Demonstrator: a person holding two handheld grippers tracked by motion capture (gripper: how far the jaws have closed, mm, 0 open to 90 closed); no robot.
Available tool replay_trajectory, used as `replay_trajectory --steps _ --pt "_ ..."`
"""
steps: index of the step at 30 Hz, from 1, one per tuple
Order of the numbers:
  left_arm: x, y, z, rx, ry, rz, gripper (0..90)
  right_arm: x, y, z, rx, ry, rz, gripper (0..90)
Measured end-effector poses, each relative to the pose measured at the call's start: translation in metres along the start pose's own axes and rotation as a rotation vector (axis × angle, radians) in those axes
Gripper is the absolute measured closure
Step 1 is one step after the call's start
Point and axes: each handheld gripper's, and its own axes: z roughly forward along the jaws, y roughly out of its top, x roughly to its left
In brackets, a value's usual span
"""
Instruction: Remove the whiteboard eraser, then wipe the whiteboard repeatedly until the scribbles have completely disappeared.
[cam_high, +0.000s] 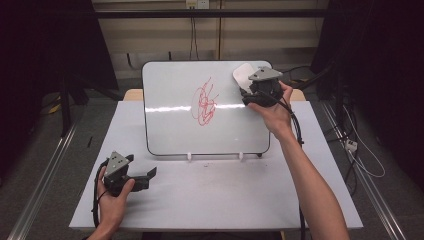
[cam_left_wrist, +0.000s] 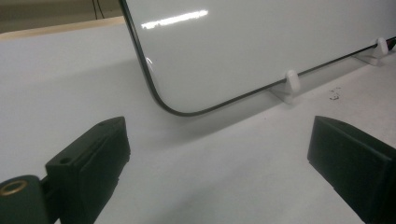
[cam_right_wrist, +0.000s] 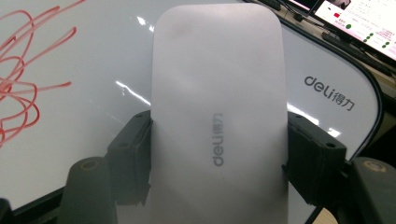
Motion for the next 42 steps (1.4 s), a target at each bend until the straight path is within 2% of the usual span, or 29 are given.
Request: replay_trajectory --steps 4,6,9,14,21,27,32,42 --pt "0.001 0.000 0.000 0.002 0.000 0.000 5.4 0.000 -0.002 -0.002 -0.009 0.015 0.018 31.7" --pt "0.000 0.000 0.000 0.002 0.000 0.000 5.4 -0.001 -0.004 -0.003 -0.014 0.038 0.036 31.7" --pt "0.001 -0.001 0.000 0.009 -0.001 0.000 5.4 -0.001 -0.007 -0.007 -0.046 0.055 0.067 31.7" --pt "0.001 -0.003 0.000 0.011 0.002 -0.005 5.4 0.000 -0.006 -0.017 -0.090 0.068 0.084 31.7" --pt "0.002 -0.003 0.000 0.015 0.001 -0.004 5.3 0.009 -0.004 -0.025 -0.129 0.083 0.075 31.7" --pt "0.002 -0.002 0.000 0.012 0.000 -0.006 5.3 0.021 -0.002 -0.026 -0.147 0.098 0.048 31.7" --pt "0.001 -0.002 -0.002 0.006 0.006 -0.007 5.3 0.027 -0.002 -0.030 -0.160 0.106 0.048 31.7" --pt "0.003 -0.003 0.001 0.016 0.003 -0.009 5.3 0.040 0.004 -0.035 -0.175 0.112 -0.012 31.7"
